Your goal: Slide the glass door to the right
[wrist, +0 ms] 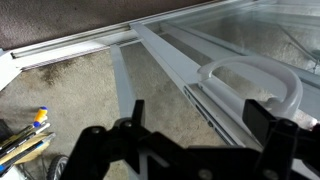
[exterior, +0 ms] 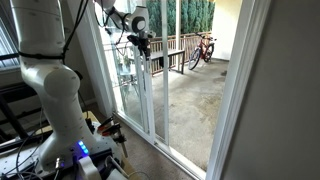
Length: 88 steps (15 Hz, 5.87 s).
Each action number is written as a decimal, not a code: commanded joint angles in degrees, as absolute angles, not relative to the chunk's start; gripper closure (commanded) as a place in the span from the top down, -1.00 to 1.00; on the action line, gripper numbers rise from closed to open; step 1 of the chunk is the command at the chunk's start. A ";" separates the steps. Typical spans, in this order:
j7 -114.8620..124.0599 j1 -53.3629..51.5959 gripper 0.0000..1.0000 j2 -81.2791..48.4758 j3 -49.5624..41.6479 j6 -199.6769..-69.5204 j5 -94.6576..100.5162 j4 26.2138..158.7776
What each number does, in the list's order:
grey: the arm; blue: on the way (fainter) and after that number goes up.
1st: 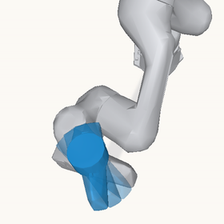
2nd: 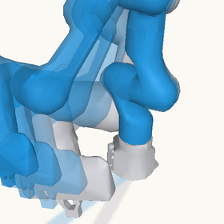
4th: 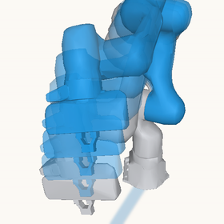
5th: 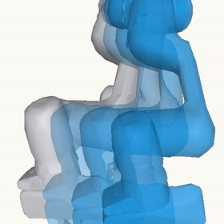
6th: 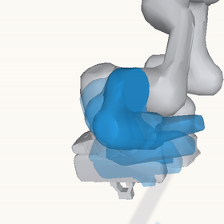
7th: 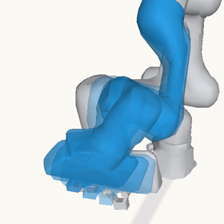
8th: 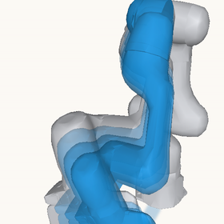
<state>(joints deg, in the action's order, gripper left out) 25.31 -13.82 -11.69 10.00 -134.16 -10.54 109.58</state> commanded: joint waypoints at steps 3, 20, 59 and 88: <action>25.41 -15.51 1.00 -13.44 10.56 -138.42 -10.49 108.42; 25.92 -16.33 1.00 -18.49 11.49 -145.49 -13.68 104.61; 33.14 -11.77 1.00 -17.26 5.16 -134.65 -15.66 105.98; 23.09 -9.12 1.00 -11.02 6.91 -131.99 -21.84 109.61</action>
<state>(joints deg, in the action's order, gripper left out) 28.90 -13.88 -16.45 7.89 -134.53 -19.18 104.15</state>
